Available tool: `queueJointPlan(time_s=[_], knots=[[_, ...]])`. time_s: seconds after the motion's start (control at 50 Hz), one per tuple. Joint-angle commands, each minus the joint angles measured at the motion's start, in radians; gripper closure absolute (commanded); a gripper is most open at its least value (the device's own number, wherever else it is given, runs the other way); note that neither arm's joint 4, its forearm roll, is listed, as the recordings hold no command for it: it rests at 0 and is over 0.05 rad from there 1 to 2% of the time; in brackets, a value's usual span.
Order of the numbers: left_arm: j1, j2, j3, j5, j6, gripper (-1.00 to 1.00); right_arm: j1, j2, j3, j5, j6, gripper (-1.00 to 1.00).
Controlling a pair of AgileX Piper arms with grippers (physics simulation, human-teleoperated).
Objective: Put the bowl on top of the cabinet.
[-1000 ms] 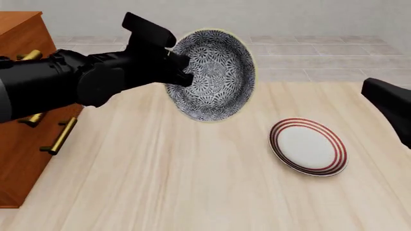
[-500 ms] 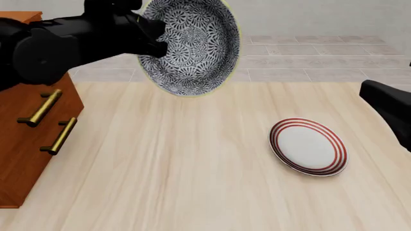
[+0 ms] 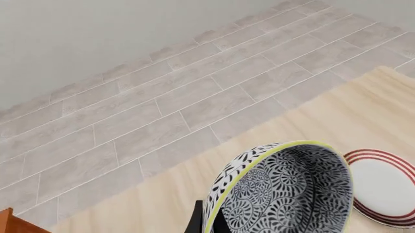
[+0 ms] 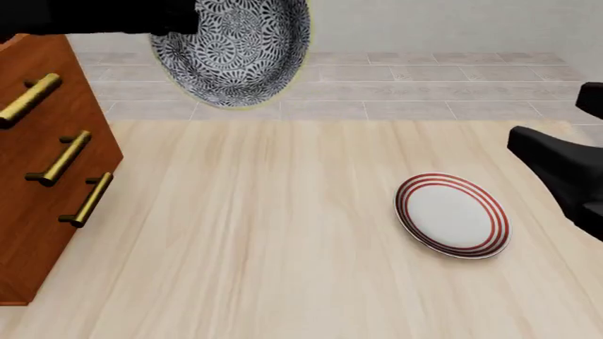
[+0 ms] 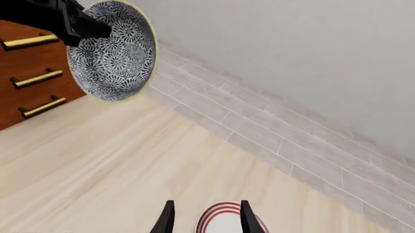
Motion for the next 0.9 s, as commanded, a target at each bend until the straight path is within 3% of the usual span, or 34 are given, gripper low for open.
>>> queueJointPlan(time_s=[0.02, 0.36, 0.58, 0.76, 0.84, 0.86, 0.9], knots=[[0.039, 0.001, -0.132, 0.174, 0.032, 1.00, 0.004, 0.009, -0.002, -0.002, 0.017, -1.00], [0.177, 0.000, -0.352, 0.399, -0.003, 1.00, 0.003, 0.014, -0.002, -0.005, 0.026, -1.00], [0.231, -0.027, -0.344, 0.478, -0.123, 1.00, 0.005, 0.019, 0.006, -0.014, 0.028, -1.00], [0.276, -0.069, -0.396, 0.590, -0.226, 1.00, 0.005, 0.029, 0.012, -0.023, 0.030, -1.00], [0.309, -0.113, -0.366, 0.597, -0.260, 1.00, 0.007, 0.037, 0.020, -0.034, 0.030, -1.00], [0.297, -0.133, -0.349, 0.593, -0.306, 1.00, 0.007, 0.040, 0.022, -0.037, 0.031, -1.00], [0.329, -0.152, -0.332, 0.591, -0.286, 1.00, 0.008, 0.043, 0.024, -0.039, 0.031, -1.00]])
